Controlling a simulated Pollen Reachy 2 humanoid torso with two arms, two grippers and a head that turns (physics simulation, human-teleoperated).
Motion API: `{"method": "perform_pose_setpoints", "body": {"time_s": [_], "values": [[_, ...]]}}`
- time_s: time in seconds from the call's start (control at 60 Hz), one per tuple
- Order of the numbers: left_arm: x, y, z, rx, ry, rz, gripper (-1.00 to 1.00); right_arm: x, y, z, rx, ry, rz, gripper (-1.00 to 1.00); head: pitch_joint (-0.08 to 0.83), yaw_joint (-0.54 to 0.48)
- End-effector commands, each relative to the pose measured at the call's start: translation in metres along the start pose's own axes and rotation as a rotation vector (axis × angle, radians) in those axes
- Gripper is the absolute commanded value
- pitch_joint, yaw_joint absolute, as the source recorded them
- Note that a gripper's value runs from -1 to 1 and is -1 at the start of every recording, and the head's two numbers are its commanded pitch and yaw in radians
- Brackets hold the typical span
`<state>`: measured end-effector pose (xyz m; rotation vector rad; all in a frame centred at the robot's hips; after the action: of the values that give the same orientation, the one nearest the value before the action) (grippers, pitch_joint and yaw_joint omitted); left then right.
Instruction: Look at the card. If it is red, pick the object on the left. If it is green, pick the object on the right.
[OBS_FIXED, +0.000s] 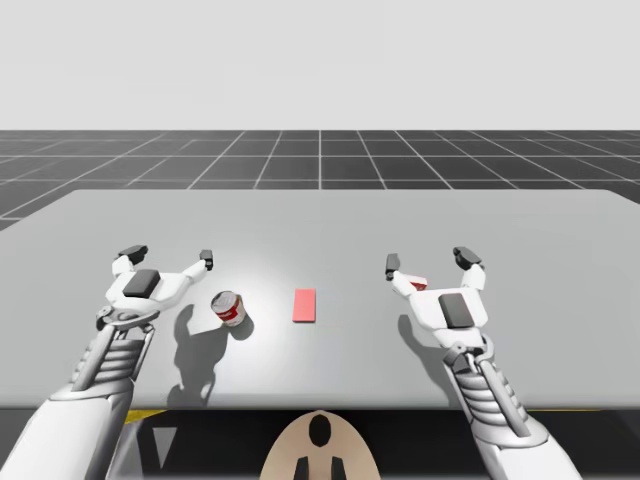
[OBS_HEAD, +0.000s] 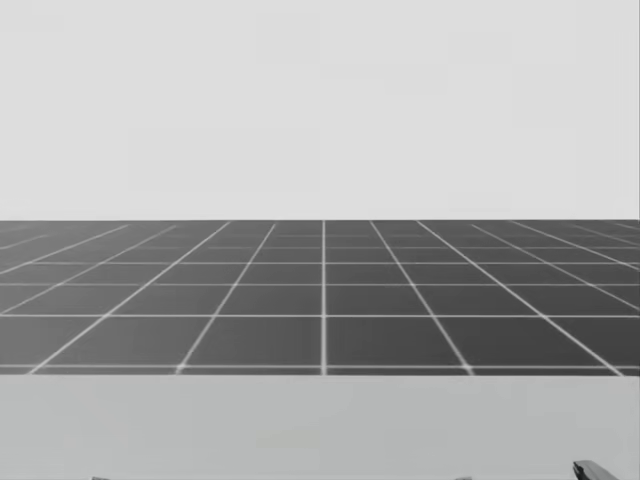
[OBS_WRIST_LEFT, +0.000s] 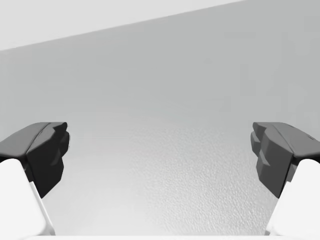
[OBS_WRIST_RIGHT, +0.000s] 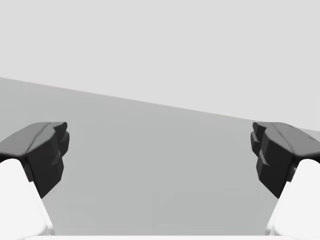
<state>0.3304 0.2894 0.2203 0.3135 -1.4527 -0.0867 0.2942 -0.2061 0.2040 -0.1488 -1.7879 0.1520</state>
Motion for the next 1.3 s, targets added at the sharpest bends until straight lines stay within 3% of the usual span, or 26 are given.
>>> {"method": "perform_pose_setpoints", "body": {"time_s": [0.017, 0.1, 0.15, 0.217, 0.717, 0.967, 1.3], "values": [[0.0, 0.0, 0.001, 0.019, -0.007, -0.025, -1.0, -0.002, 0.008, 0.002, -0.031, -0.007, -0.022, -1.0, 0.018, 0.01], [0.0, 0.0, 0.001, 0.022, -0.009, -0.028, -1.0, -0.004, 0.008, 0.001, -0.009, -0.01, -0.043, -1.0, 0.028, 0.01], [0.0, 0.001, 0.001, 0.033, -0.016, -0.038, -1.0, -0.006, 0.007, -0.001, -0.001, -0.004, -0.022, -1.0, 0.056, 0.01], [0.001, 0.002, 0.001, 0.034, -0.016, -0.039, -1.0, -0.007, 0.006, -0.002, -0.013, 0.0, -0.026, -1.0, 0.089, 0.01], [0.0, 0.004, 0.0, 0.037, -0.01, -0.061, -1.0, -0.013, 0.006, -0.004, -0.006, -0.011, 0.004, -1.0, 0.504, 0.02], [0.001, 0.004, -0.001, 0.032, -0.009, -0.067, -1.0, -0.012, 0.006, -0.003, -0.004, -0.01, 0.008, -1.0, 0.665, 0.04], [0.002, 0.004, 0.0, 0.029, -0.012, -0.07, -1.0, -0.012, 0.007, -0.002, 0.001, -0.009, 0.009, -1.0, 0.706, 0.05]]}}
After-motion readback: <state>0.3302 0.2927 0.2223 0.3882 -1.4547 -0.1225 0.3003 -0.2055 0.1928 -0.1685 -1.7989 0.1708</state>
